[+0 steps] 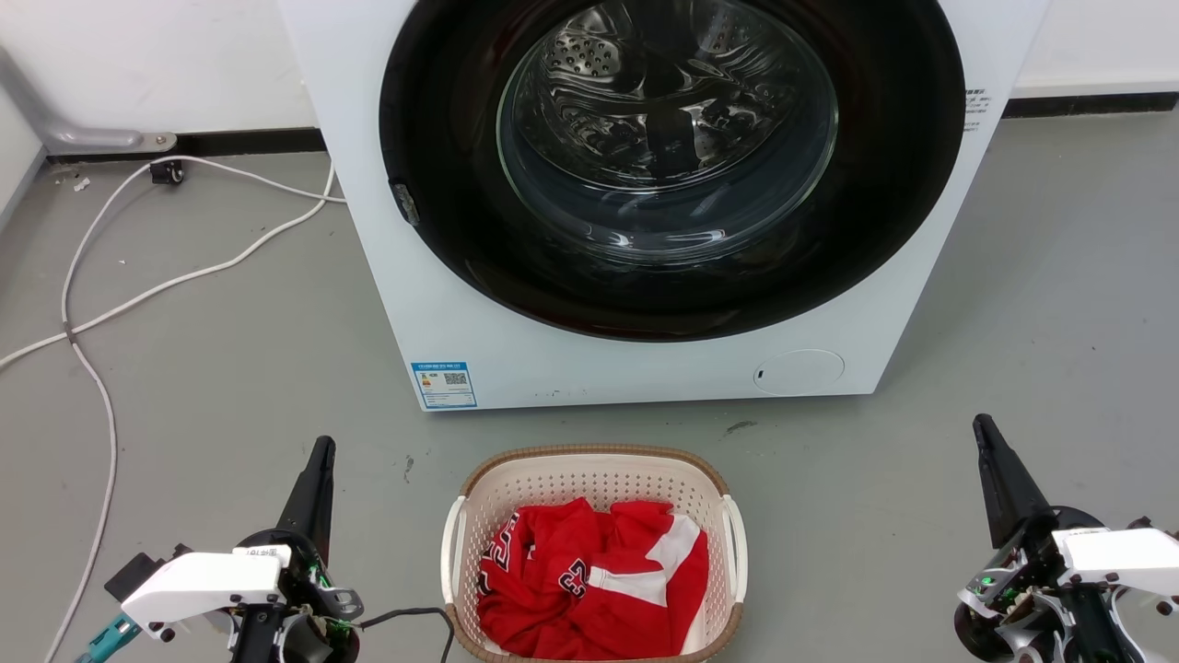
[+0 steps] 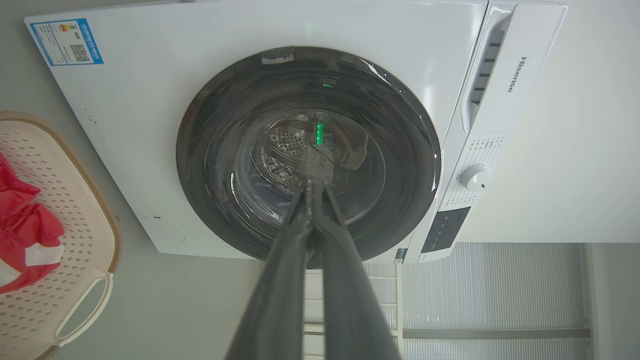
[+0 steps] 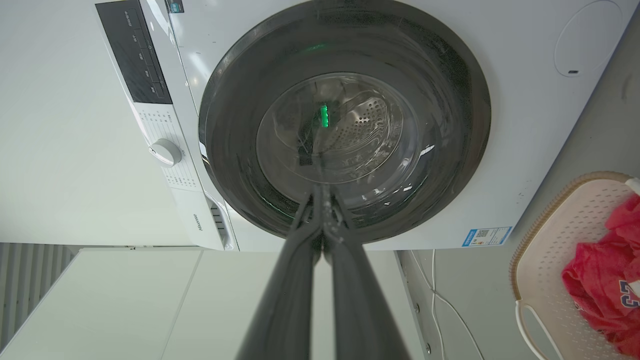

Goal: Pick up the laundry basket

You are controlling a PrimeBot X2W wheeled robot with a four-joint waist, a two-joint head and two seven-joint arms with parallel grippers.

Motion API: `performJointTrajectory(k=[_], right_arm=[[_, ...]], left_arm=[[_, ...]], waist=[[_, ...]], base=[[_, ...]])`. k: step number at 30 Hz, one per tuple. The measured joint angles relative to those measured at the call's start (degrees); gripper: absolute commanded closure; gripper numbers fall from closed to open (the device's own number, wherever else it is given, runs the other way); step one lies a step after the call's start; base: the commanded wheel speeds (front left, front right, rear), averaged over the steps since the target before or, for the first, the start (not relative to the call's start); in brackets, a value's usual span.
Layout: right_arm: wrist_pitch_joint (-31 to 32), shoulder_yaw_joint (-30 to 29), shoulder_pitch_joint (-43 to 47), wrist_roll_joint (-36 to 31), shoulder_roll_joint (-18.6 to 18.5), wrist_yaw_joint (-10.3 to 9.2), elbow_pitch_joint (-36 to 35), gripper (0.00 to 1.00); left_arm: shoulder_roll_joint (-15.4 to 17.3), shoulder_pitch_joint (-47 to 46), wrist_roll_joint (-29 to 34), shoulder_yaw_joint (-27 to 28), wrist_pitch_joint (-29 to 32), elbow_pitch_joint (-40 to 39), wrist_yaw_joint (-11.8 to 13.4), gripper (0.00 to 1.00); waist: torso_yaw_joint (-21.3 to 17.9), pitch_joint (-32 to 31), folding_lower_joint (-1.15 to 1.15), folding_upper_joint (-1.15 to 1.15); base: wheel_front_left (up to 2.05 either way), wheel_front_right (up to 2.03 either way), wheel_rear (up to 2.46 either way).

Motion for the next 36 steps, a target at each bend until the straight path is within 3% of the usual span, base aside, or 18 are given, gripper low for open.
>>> performJointTrajectory(k=[26, 27, 36], right_arm=[[0.1, -0.1, 0.0, 0.0, 0.1, 0.0, 0.0, 1.0], [0.1, -0.1, 0.0, 0.0, 0.1, 0.0, 0.0, 0.0], [-0.9, 0.2, 2.6, -0.6, 0.4, 0.0, 2.3, 0.0]], left_arm=[[0.0, 0.0, 0.0, 0.0, 0.0, 0.0, 0.0, 1.0], [0.0, 0.0, 0.0, 0.0, 0.0, 0.0, 0.0, 0.0], [-0.4, 2.5, 0.3, -0.5, -1.0, 1.8, 0.0, 0.0]], waist=[[0.0, 0.0, 0.0, 0.0], [0.0, 0.0, 0.0, 0.0], [0.0, 0.0, 0.01, 0.0]], base=[[0.0, 0.0, 0.0], [0.0, 0.0, 0.0], [0.0, 0.0, 0.0]])
